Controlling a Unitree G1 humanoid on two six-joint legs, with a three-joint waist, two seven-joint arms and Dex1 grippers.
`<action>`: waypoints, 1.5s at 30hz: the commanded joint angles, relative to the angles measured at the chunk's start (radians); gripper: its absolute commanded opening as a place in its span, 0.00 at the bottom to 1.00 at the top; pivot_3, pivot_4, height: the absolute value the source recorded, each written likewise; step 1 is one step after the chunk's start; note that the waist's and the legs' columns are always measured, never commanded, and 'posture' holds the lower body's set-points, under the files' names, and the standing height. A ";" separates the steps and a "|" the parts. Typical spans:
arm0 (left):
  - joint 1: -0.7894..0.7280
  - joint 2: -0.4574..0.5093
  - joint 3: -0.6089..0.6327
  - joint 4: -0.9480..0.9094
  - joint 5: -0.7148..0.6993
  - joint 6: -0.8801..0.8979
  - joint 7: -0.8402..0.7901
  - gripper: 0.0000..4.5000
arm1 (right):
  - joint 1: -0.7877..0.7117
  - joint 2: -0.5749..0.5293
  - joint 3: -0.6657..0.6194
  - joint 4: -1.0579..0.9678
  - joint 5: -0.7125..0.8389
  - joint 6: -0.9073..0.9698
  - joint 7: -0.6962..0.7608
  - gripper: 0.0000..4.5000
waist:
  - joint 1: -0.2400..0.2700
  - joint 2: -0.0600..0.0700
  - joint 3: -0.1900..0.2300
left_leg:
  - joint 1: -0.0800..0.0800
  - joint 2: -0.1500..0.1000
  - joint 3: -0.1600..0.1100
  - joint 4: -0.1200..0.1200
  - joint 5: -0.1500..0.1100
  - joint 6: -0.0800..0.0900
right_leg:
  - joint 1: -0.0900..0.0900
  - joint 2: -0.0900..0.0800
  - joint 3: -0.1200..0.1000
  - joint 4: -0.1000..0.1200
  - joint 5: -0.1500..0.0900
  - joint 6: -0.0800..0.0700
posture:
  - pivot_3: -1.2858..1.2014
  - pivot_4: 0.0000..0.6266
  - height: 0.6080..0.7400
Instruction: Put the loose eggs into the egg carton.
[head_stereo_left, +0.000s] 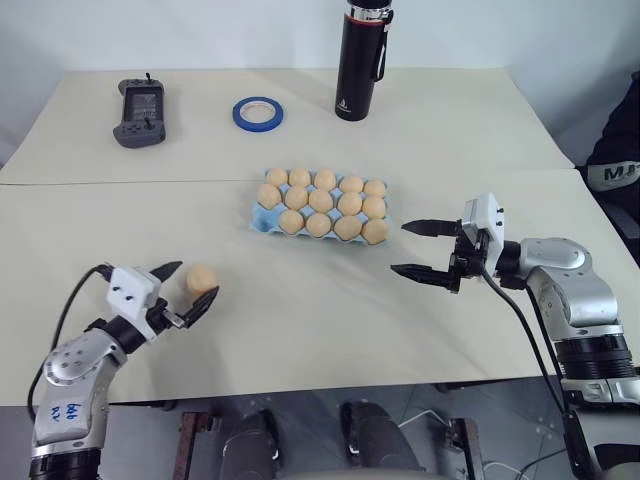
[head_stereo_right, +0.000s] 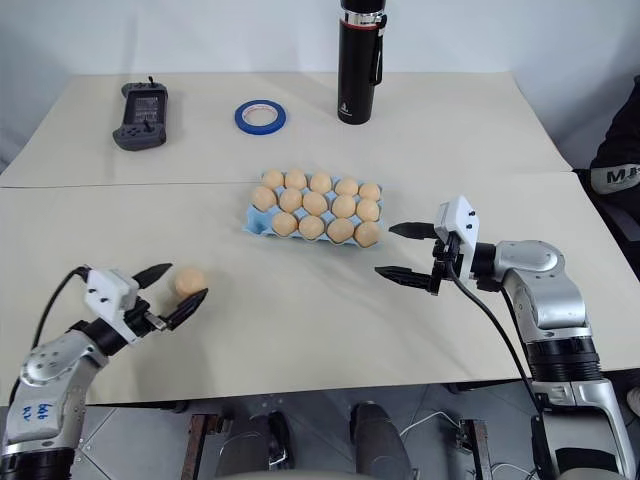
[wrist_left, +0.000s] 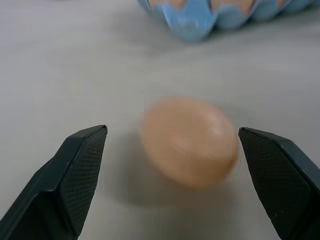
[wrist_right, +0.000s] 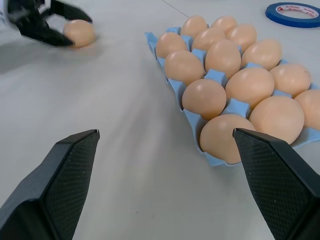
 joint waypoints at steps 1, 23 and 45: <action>-0.019 0.011 -0.026 0.013 0.026 0.001 0.008 1.00 | 0.013 -0.013 -0.029 -0.046 0.017 -0.004 -0.003 1.00 | 0.001 0.000 0.000 | 0.000 0.000 0.000 0.000 0.000 0.000 | 0.000 0.000 0.000 0.000 0.000 0.000 | 0.52 0.24 1.00; -0.393 0.061 -0.116 0.163 0.096 -0.001 0.026 0.44 | -0.004 -0.006 -0.024 -0.023 0.005 -0.022 -0.014 1.00 | 0.012 0.001 0.000 | -0.001 -0.004 0.000 0.001 0.002 0.003 | 0.001 -0.004 -0.002 0.001 0.001 0.002 | 0.52 0.24 1.00; -0.866 -0.133 -0.244 0.837 0.133 -0.317 -0.141 0.85 | 0.098 0.010 -0.090 -0.130 0.056 -0.021 -0.083 1.00 | 0.033 0.000 0.001 | -0.002 -0.006 0.003 0.003 0.002 0.004 | -0.001 -0.005 -0.002 0.000 0.005 0.010 | 0.52 0.24 1.00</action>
